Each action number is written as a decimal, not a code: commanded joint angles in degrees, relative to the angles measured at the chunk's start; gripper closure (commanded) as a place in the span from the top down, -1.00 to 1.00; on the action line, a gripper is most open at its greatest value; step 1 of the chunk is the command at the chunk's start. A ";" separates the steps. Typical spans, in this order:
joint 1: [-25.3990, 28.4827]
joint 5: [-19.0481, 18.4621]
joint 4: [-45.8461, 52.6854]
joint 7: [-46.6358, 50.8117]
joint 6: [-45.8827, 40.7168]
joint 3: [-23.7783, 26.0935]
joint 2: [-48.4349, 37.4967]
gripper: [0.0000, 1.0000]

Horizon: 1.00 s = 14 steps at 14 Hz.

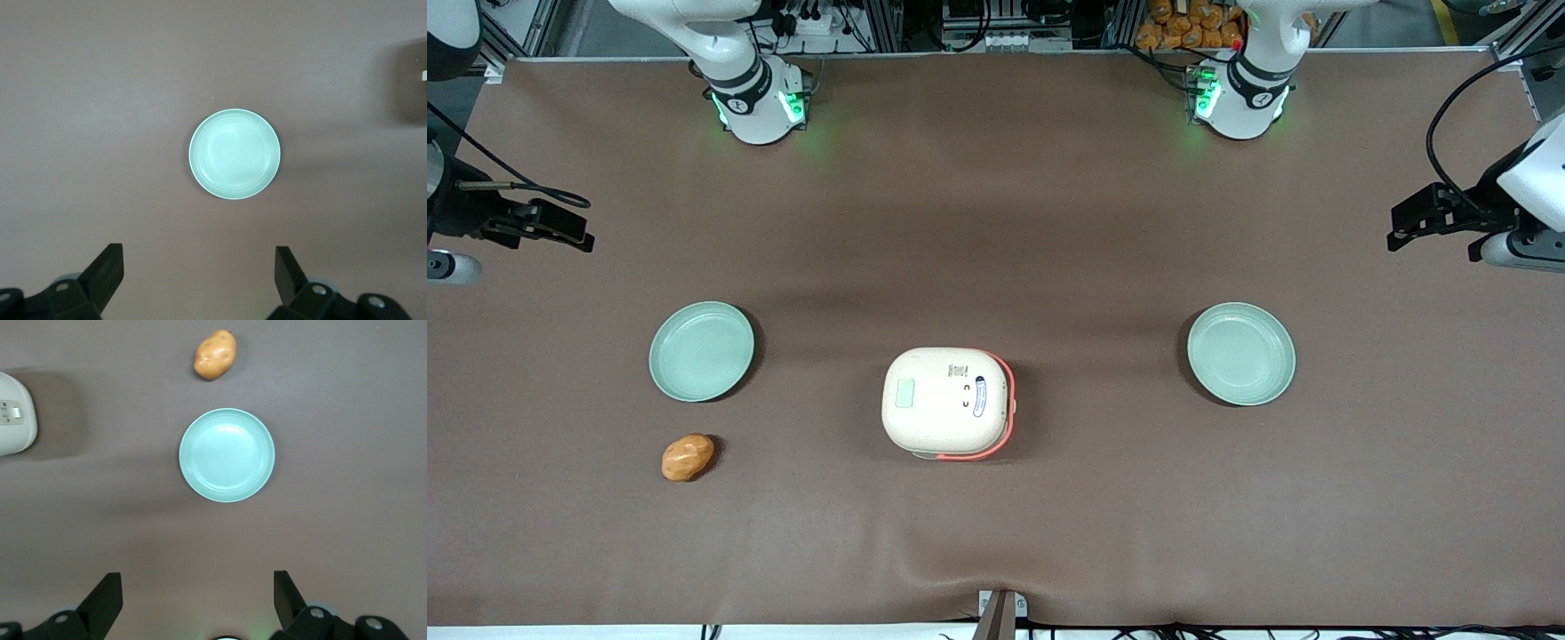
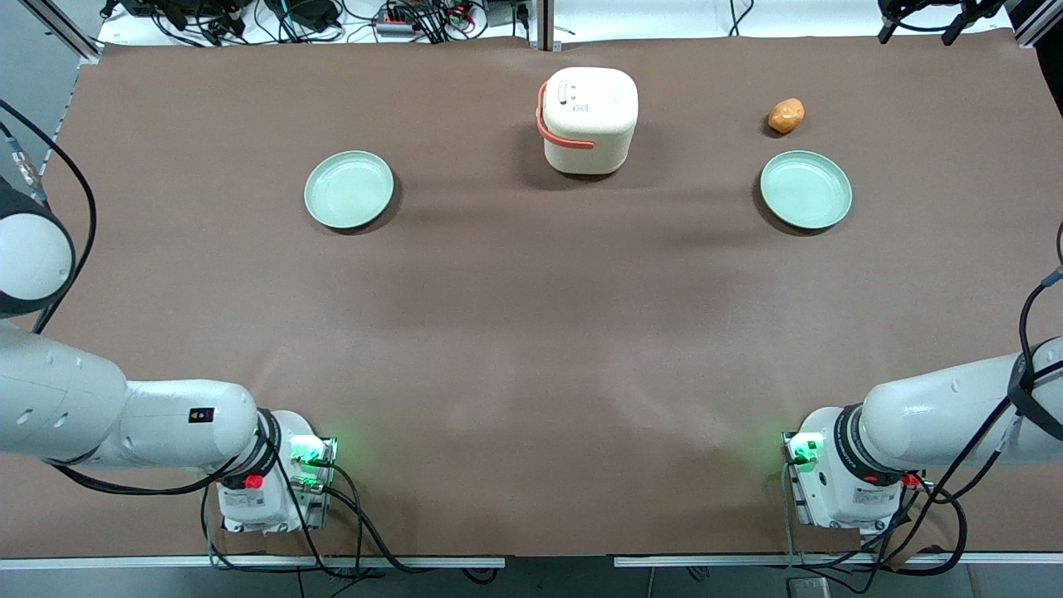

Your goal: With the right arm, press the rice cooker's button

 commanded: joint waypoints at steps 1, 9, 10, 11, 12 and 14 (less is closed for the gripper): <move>0.30 3.49 -1.28 -0.63 0.40 0.00 -1.07 1.00; 9.78 3.85 -0.49 -0.01 1.37 0.35 1.21 1.00; 11.45 3.85 -0.49 0.07 2.06 0.35 1.82 1.00; 12.94 3.85 -0.49 0.16 4.07 0.44 2.09 1.00; 14.35 3.93 -0.49 0.42 7.14 0.53 2.61 1.00; 17.25 7.25 -0.49 0.69 12.16 0.53 4.19 1.00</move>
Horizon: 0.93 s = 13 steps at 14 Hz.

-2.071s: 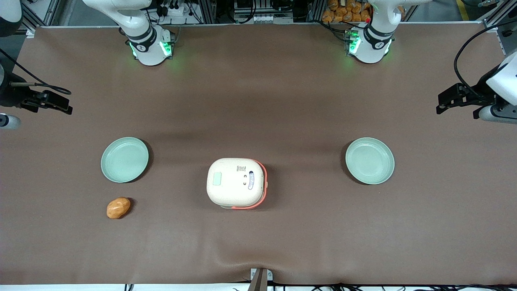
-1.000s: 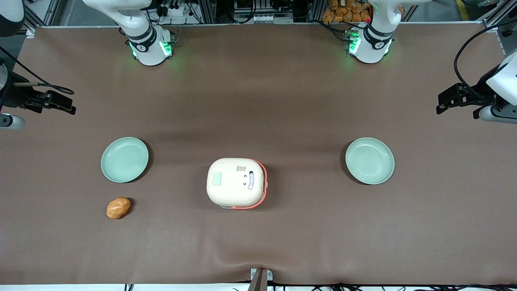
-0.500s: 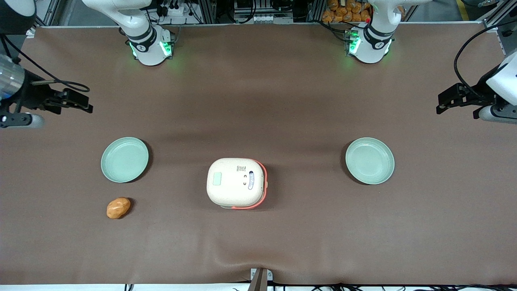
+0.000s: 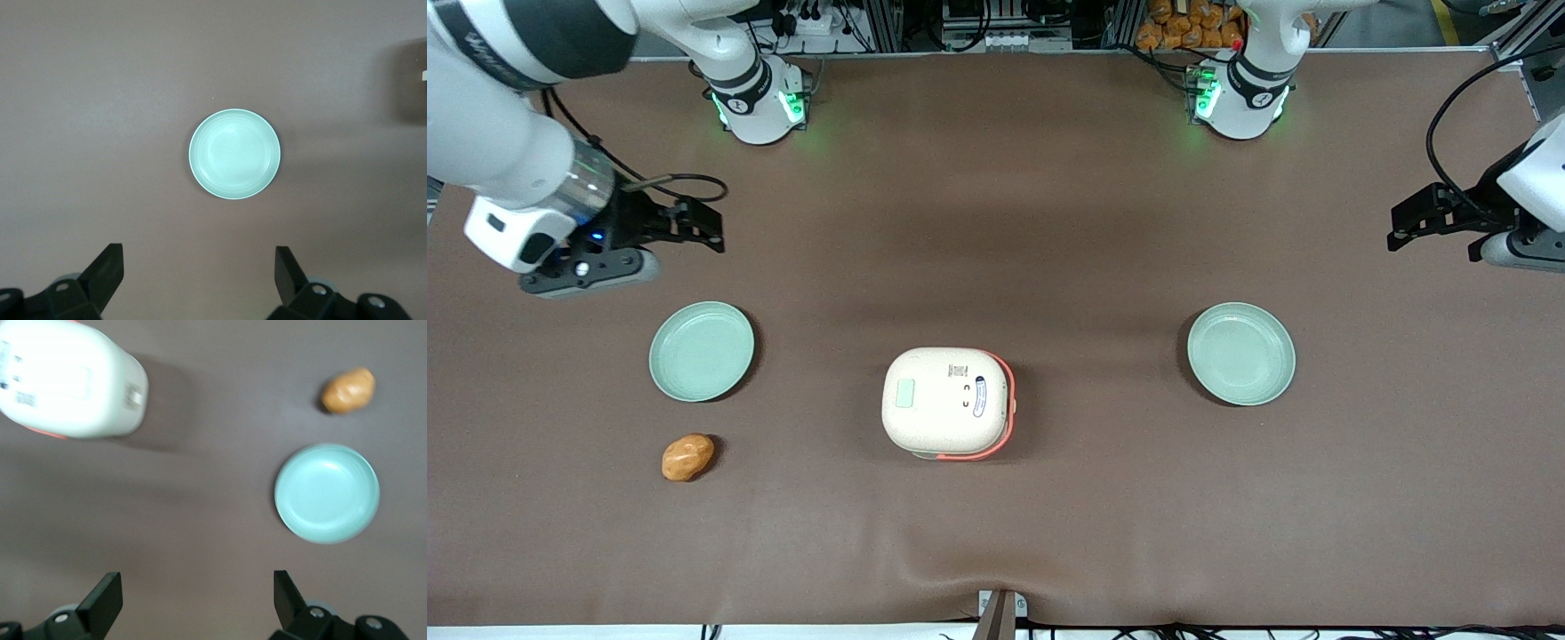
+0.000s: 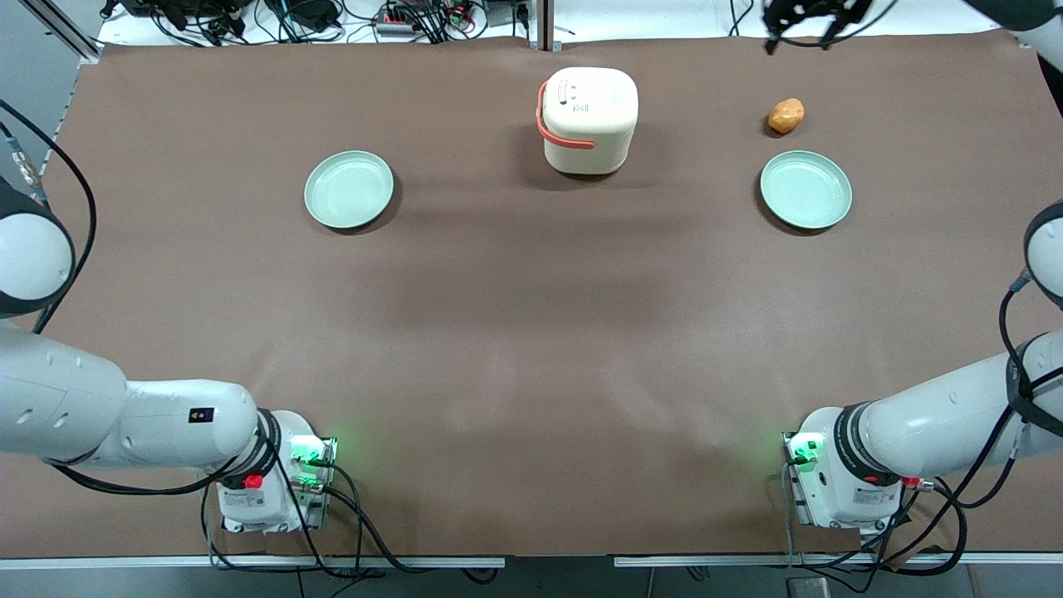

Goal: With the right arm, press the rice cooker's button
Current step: 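Move the right gripper over the white rice cooker's lid button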

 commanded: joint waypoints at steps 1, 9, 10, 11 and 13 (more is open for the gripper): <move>3.48 6.12 -0.06 0.63 5.61 -0.45 1.90 1.00; 11.04 7.65 -0.06 9.86 22.13 -0.45 9.98 -0.24; 11.48 7.64 -0.06 9.86 24.68 -0.54 11.22 -0.37; 11.66 7.64 -0.06 9.86 27.49 -0.54 12.62 -0.48; 12.19 7.47 -0.06 9.59 30.59 -0.63 14.73 -0.67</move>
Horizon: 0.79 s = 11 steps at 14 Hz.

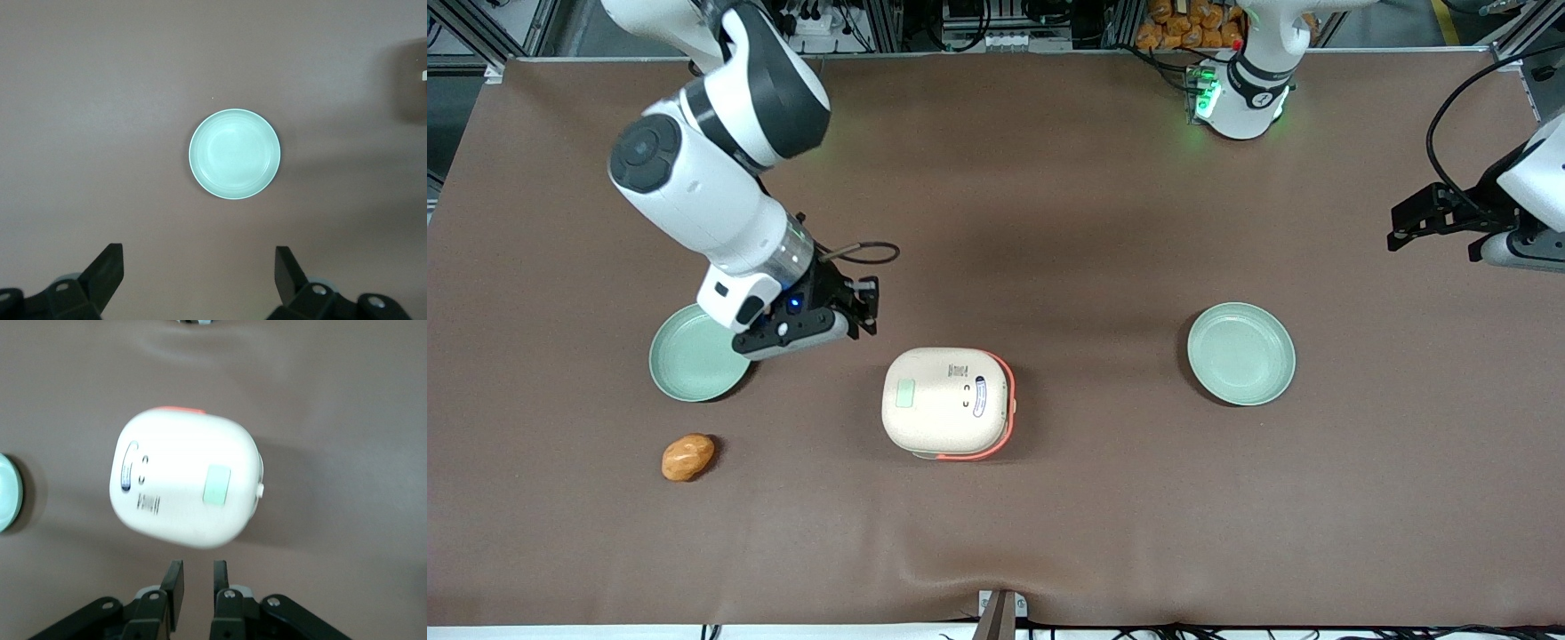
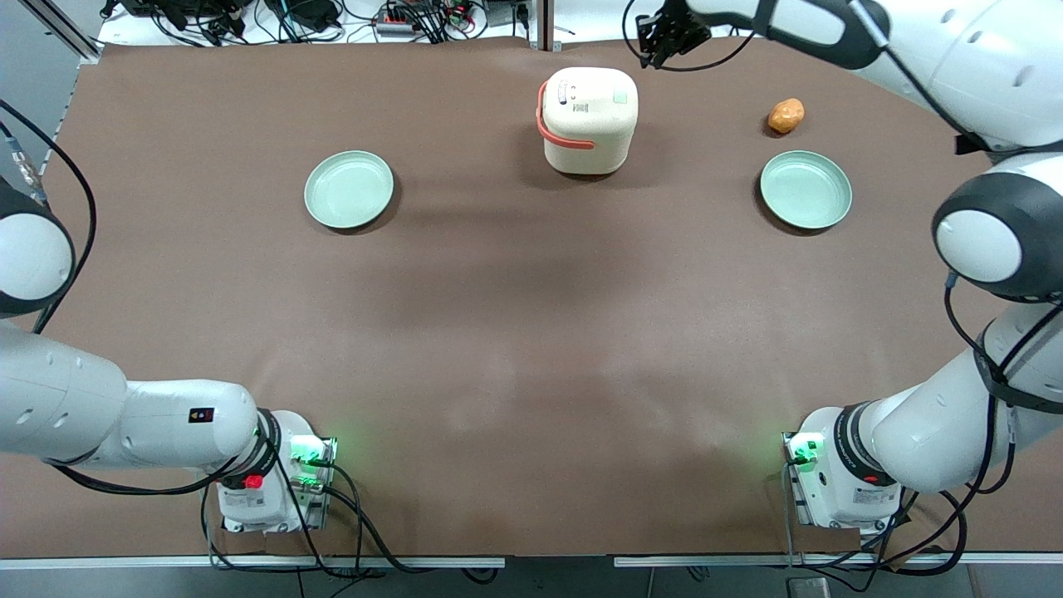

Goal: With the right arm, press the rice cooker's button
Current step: 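Move the right gripper over the white rice cooker's lid button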

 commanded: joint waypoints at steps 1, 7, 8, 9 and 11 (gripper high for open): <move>0.91 0.70 0.38 -0.06 3.19 -0.72 2.67 -0.67; 1.87 0.61 0.46 -0.41 11.98 -1.07 7.25 -0.83; 1.96 0.61 0.46 -0.41 12.77 -1.07 7.60 -0.93; 2.05 0.52 0.46 -0.50 13.83 -1.16 8.13 -0.97; 2.05 0.52 0.46 -0.50 15.32 -1.16 9.09 -0.97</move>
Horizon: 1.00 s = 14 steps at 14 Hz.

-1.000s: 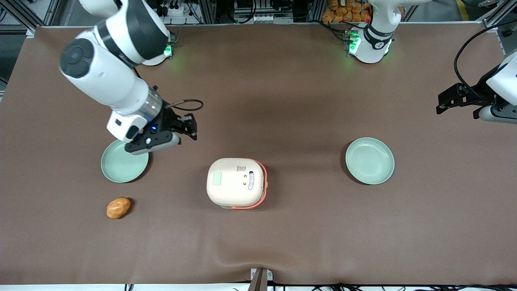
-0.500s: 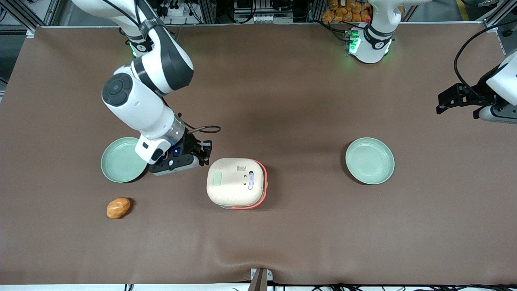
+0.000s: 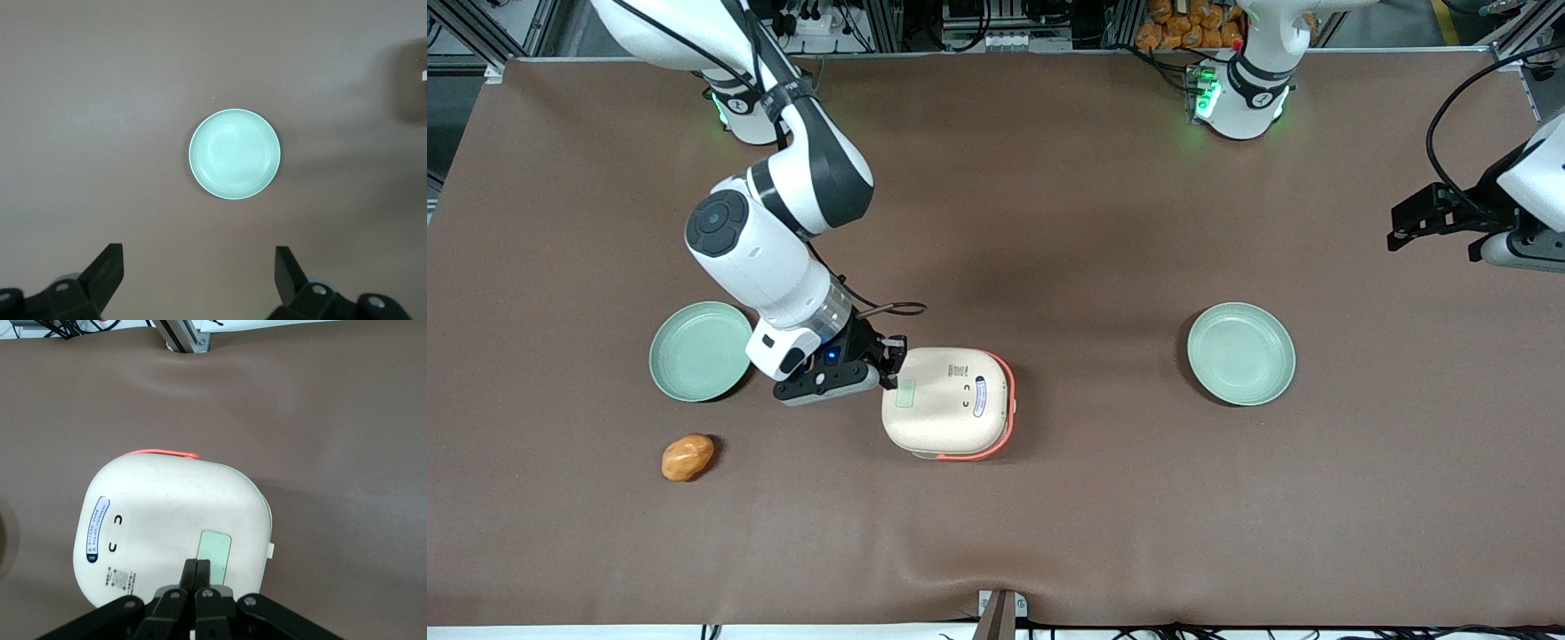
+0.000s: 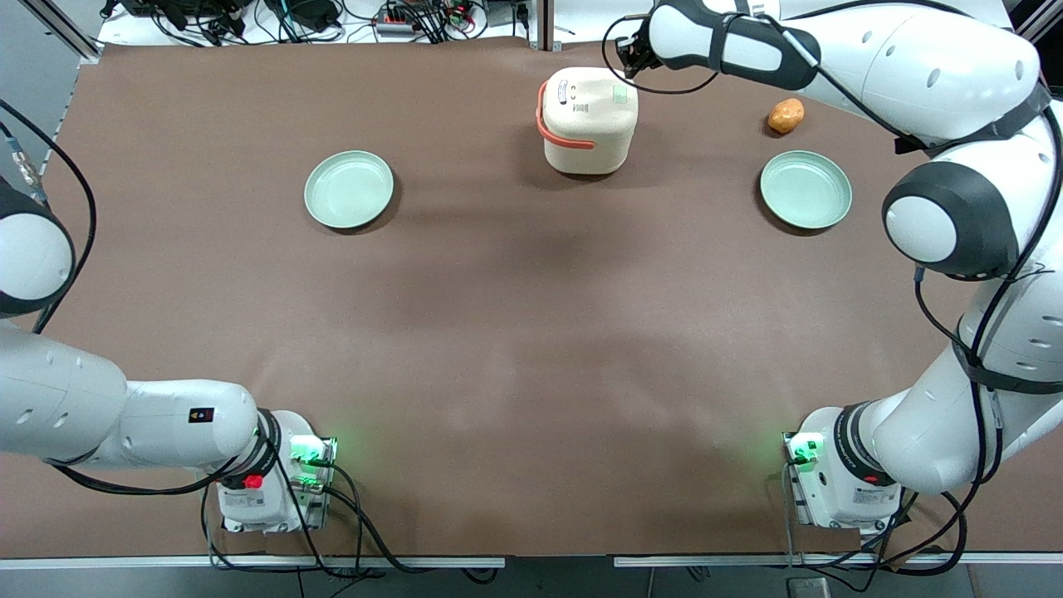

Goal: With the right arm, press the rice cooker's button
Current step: 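Press down on the rice cooker's lid button with the right gripper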

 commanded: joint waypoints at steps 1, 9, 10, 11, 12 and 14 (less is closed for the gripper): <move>1.00 0.53 0.46 -0.44 2.32 -0.97 1.42 -0.97; 2.84 0.35 0.29 -0.44 3.91 -2.81 3.63 -0.96; 2.93 0.35 0.20 -0.44 3.91 -2.81 3.63 -0.96; 3.02 0.44 0.11 -0.44 3.91 -2.81 3.63 -0.96; 3.19 0.44 0.11 -0.44 3.91 -2.81 3.71 -0.96; 3.20 0.44 0.20 -0.44 4.00 -2.90 4.42 -0.96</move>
